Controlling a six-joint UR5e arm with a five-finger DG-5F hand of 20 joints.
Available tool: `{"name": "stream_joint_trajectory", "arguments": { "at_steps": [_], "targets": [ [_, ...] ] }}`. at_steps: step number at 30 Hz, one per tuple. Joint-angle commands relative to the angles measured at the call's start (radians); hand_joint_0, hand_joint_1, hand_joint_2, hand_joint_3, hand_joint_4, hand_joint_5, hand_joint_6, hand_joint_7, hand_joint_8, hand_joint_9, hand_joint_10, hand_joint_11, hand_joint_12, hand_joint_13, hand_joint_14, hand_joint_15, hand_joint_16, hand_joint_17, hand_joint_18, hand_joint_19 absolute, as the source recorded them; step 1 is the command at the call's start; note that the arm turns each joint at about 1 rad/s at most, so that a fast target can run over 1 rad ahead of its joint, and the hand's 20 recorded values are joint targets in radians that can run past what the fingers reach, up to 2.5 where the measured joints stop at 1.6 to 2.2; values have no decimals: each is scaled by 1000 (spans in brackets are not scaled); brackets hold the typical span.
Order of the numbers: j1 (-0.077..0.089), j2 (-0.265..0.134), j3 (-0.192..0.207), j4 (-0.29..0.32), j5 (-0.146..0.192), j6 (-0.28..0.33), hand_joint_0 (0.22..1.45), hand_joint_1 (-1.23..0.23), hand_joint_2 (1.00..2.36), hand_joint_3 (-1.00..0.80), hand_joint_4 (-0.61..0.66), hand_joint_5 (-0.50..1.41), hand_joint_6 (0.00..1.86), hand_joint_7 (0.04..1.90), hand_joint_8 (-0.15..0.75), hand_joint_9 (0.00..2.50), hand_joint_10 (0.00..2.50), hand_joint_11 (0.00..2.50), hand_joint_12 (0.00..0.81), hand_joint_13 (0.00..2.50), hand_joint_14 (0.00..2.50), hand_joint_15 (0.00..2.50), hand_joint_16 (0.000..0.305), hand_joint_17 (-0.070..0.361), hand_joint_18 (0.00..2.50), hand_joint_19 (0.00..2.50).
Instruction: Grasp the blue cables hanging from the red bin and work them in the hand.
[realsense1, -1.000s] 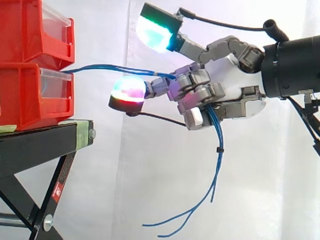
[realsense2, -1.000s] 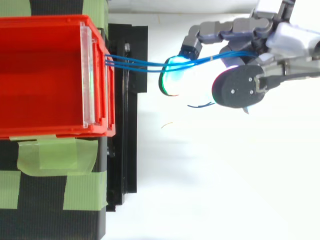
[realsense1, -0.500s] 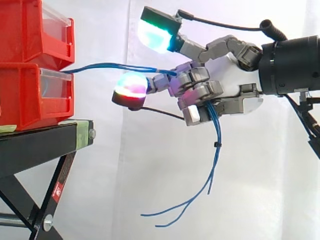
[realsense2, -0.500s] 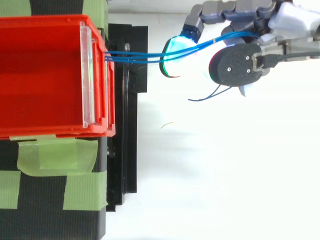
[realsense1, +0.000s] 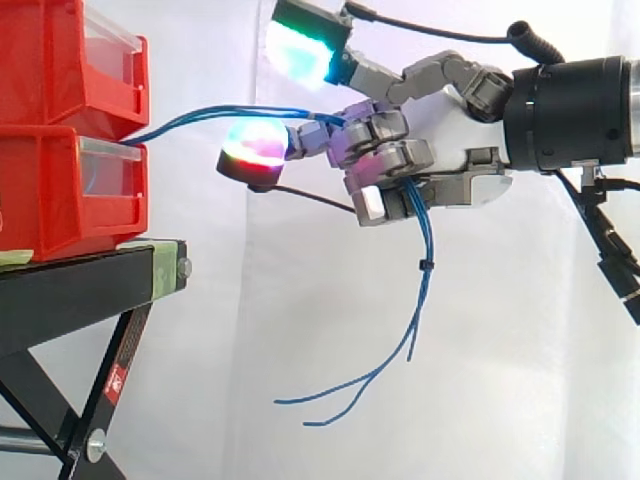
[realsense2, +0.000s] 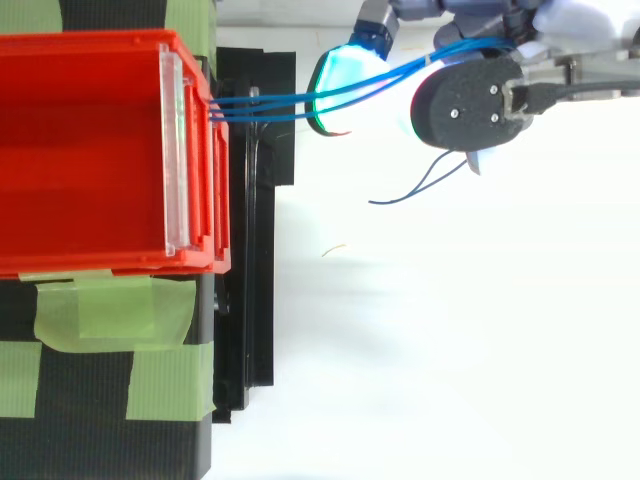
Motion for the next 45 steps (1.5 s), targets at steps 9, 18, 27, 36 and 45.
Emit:
{"name": "stream_joint_trajectory", "arguments": {
  "at_steps": [9,18,27,36,45],
  "targets": [
    [-2,0,1,-9,0,-9,870,-653,1008,-822,234,388,6,1380,316,868,2500,2184,507,1142,2500,1650,57,128,1330,708],
    [-2,0,-1,-8,45,-48,859,-644,1006,-873,233,394,19,1373,322,885,2500,2181,507,1146,2500,1628,57,128,1340,697],
    [-2,0,1,-11,117,-69,896,-623,1011,-750,210,401,325,1327,320,979,2500,2288,504,1185,2500,1648,55,125,1376,695],
    [-2,0,1,-11,141,-89,896,-631,1014,-682,191,409,356,1331,319,1001,2500,2305,508,1194,2500,1671,55,124,1388,698],
    [-2,0,-1,-23,163,-180,810,-607,1004,-886,221,410,272,1347,333,992,2500,2328,515,1191,2500,1656,58,130,1379,657]
  ]
}}
